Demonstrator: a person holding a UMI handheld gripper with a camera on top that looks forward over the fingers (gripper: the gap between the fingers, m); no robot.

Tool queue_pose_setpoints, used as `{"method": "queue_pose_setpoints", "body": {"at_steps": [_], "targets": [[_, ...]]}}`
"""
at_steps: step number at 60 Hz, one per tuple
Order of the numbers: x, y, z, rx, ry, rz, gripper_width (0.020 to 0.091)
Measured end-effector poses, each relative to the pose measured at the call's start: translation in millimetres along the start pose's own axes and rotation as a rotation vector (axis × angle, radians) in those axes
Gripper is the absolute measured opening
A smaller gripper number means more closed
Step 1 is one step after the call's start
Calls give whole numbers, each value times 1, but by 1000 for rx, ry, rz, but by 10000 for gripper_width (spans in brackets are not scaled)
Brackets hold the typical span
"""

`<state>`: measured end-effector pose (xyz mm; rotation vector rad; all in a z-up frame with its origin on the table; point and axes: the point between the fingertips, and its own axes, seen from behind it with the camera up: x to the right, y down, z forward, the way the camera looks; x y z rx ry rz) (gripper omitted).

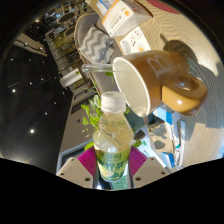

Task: Pour water

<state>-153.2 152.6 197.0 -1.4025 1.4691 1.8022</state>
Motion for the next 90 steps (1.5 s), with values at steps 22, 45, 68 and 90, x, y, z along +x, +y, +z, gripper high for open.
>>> {"method": "queue_pose_setpoints", "body": {"at_steps": [22,45,68,90], "targets": [[-100,-4,-39,34,49,-815,392],[-143,-159,-144,367,406,-1663,391],[-18,-274,-195,327,734,-1800,393],[10,-284,-200,313,729,-1813,480]]}}
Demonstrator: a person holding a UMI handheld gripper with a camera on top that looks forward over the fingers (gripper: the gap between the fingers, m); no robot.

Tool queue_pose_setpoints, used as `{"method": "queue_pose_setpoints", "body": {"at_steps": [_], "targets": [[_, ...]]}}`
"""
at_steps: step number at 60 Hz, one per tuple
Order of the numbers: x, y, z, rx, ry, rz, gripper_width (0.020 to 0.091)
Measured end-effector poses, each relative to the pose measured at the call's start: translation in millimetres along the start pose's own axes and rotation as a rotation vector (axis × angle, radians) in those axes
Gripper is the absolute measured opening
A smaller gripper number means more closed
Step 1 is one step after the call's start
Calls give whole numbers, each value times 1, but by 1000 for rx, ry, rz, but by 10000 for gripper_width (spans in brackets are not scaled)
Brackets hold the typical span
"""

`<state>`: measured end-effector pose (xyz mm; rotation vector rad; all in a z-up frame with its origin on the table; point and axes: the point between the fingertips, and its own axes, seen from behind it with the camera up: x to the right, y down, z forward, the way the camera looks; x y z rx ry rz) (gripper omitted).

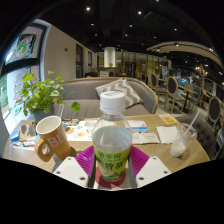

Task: Pour water

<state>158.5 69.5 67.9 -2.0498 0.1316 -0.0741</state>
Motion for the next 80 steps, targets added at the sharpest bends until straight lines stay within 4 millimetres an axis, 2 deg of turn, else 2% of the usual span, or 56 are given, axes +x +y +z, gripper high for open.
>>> {"method": "queue_pose_setpoints", "body": {"at_steps": [6,9,13,14,16,20,27,36,44,53,58,66,80], "targets": [[2,5,-1,-44,19,-2,554],[4,13,-4,-100,37,6,650],[5,20,-13,-156,47,13,849],[4,19,-16,-159,47,14,869],[5,17,-22,-161,55,17,838],[4,12,-44,-168,67,12,863],[-3,3,-88,-188,72,7,857],[-18,-4,-169,-219,92,3,855],[-43,-5,-242,-234,75,7,855],[-65,0,-308,-232,70,-5,855],[-75,3,-333,-233,65,-10,853],[-84,7,-356,-231,69,-22,852],[-86,6,-370,-220,66,-30,856]]}}
